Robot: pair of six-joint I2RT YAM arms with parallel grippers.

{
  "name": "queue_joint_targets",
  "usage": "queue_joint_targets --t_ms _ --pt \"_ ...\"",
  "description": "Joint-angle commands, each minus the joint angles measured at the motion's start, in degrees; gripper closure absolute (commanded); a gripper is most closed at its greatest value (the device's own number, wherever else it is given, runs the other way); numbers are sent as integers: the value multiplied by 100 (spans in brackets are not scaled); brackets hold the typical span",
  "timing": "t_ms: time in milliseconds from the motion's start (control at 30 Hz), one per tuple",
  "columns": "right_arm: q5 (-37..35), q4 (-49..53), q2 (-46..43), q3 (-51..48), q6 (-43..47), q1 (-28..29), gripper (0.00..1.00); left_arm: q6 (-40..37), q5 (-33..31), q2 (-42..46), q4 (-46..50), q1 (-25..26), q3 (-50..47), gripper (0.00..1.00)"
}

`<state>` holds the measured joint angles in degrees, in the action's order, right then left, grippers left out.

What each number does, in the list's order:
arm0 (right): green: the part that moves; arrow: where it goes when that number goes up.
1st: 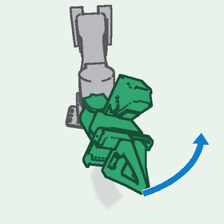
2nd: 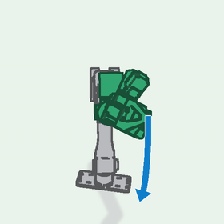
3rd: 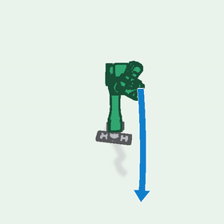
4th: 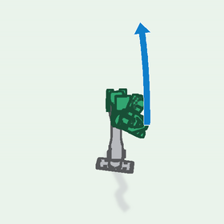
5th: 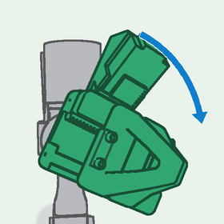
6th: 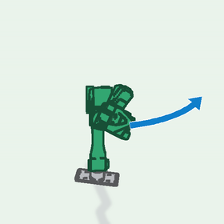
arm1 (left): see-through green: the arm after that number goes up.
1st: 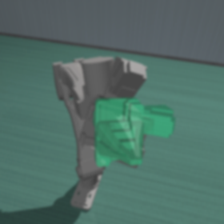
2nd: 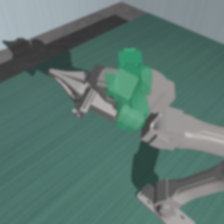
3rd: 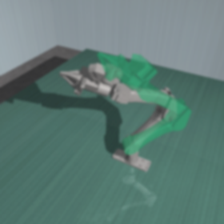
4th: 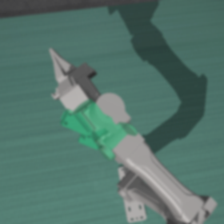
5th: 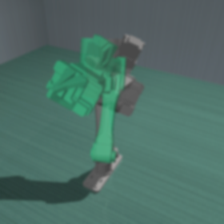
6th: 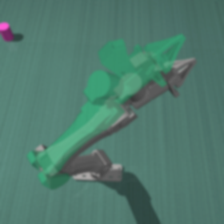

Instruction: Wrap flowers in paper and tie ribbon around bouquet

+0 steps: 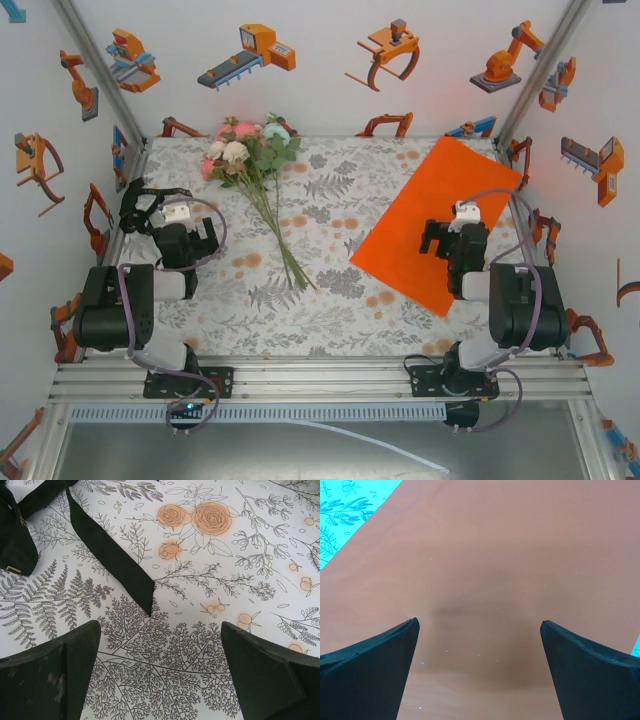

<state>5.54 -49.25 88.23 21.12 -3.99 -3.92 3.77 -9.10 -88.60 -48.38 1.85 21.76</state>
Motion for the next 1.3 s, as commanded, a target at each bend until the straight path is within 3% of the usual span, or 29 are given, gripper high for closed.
queue_joint_targets --t_ms 0,433,1033,1167,1267 --pt "-106 -202 45 63 13 -16 1 -69 40 34 -27 4 119 3" --pt "-448 -190 41 60 -128 -14 1 -60 40 28 -27 9 126 3" --pt "-247 -117 -200 18 -50 -12 1 -69 40 36 -55 4 96 3" --pt "-572 1873 -1472 486 -323 -8 1 -113 21 310 66 41 75 3" --pt "-1240 4117 -2354 1281 -1740 -5 1 -256 -217 1103 941 179 221 3"
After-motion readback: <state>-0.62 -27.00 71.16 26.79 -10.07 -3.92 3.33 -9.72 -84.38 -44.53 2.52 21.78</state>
